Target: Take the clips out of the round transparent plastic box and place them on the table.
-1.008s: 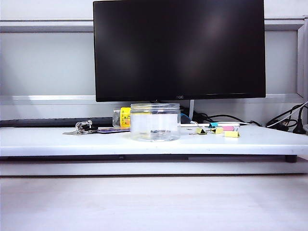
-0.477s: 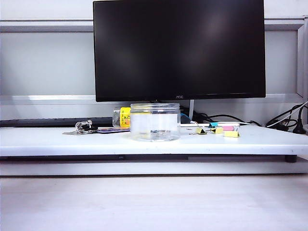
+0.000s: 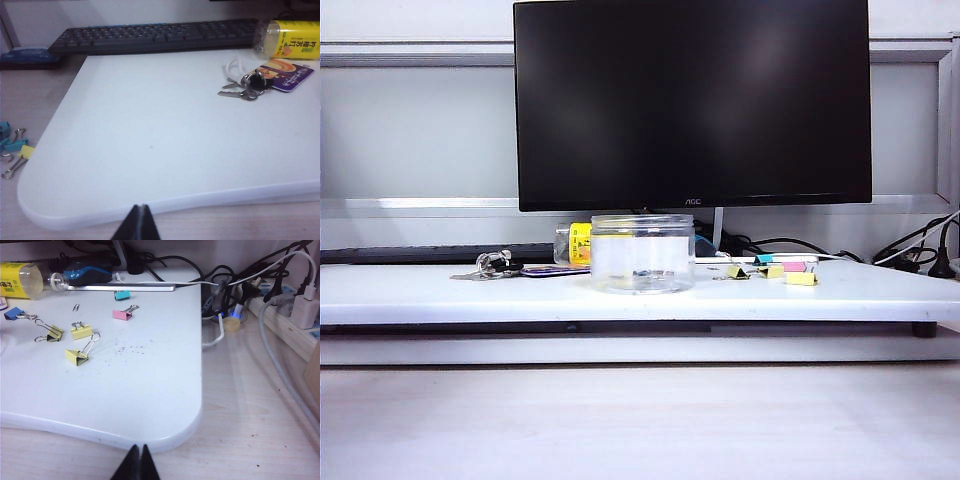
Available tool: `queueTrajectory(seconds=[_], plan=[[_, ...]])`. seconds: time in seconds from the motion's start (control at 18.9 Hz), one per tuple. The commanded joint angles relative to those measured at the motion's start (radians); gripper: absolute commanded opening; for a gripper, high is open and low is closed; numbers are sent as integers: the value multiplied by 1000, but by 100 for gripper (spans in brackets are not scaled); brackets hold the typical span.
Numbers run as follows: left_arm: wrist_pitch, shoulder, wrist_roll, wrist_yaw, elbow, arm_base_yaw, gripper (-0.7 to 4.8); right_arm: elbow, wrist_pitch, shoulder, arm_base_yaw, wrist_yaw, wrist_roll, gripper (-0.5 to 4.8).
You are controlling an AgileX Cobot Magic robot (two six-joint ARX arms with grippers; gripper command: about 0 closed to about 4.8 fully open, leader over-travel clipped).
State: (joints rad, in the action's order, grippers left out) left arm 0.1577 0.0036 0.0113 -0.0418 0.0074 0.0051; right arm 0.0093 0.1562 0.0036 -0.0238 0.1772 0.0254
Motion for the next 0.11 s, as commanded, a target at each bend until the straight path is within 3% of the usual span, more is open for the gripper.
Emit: queueTrajectory(seconds=[0.05, 0.11], plan=[[15, -3, 8, -4, -3, 0, -6, -2, -11, -2, 0, 0, -3, -1], [15, -3, 7, -4, -3, 0, -6, -2, -11, -2, 0, 0, -3, -1]])
